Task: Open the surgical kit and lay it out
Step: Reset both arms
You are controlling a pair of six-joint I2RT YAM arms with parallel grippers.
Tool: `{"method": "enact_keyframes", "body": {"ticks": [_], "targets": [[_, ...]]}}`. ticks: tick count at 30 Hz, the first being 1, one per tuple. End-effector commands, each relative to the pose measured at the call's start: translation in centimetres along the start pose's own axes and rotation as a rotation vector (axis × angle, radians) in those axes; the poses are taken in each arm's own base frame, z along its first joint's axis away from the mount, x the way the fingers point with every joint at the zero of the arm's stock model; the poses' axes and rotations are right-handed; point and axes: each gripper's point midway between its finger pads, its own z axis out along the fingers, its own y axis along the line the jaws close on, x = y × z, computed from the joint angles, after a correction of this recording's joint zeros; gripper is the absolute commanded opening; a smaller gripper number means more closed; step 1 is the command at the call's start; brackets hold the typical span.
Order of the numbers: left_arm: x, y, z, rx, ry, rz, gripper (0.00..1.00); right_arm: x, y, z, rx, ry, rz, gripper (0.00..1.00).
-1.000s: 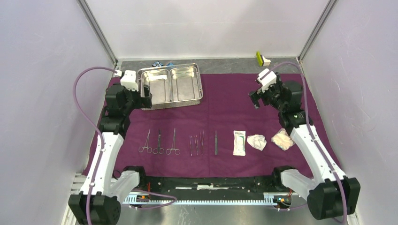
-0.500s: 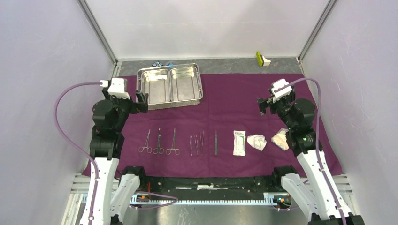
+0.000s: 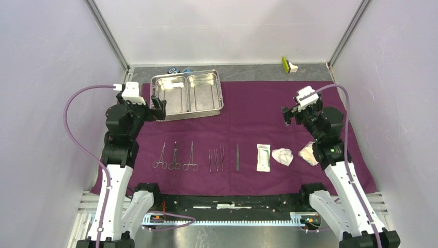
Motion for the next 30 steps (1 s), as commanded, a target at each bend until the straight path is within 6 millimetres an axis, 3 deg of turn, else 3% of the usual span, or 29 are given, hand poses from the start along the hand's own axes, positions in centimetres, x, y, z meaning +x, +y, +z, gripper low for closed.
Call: {"method": "enact_keyframes", "body": {"ticks": [1,9,22,30], "targets": [[-4.8,0.0,-0.4,-0.011,-0.108,-0.016,1.00,0.0,-0.1,0.9,0.017,-0.044,0.006,0.98],[-2.6,1.0,0.2,-0.062,-0.055,-0.049,1.00,1.9,-0.4,1.1,0.045,-0.007,-0.041,0.98],[-2.1,0.5,-0.3,-0.037,-0.048,-0.036,1.00,0.9,-1.1,-0.1,0.086,-0.037,-0.055,0.98],[-1.7,0.5,-0.3,-0.035,-0.040,-0.025,1.00,1.4,-1.4,-0.2,0.106,-0.026,-0.061,0.98]]}}
